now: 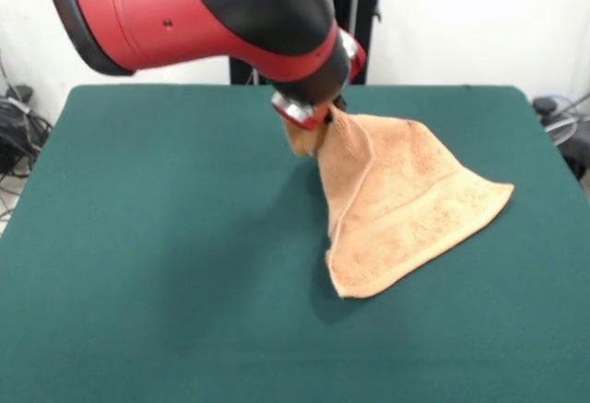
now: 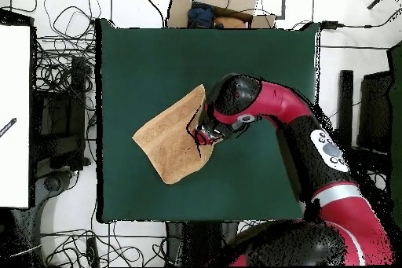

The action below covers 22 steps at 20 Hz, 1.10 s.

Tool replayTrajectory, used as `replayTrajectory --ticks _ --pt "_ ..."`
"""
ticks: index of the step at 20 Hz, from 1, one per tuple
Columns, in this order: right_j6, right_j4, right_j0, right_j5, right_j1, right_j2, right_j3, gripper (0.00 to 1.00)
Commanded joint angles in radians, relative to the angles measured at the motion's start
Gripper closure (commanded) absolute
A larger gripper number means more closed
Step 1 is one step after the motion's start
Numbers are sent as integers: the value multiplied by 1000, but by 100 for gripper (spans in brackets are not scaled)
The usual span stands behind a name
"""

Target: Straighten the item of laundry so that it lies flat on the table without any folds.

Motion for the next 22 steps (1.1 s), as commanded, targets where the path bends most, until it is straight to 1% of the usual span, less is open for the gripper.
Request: replayTrajectory --ticks 1,10,18,22 --pt "335 97 -7 -213 89 -76 48 100" --pt "288 136 -18 -295 130 -117 83 100" --pt "257 145 -15 -294 128 -129 88 100" --pt "223 141 -24 -300 119 -116 98 100"
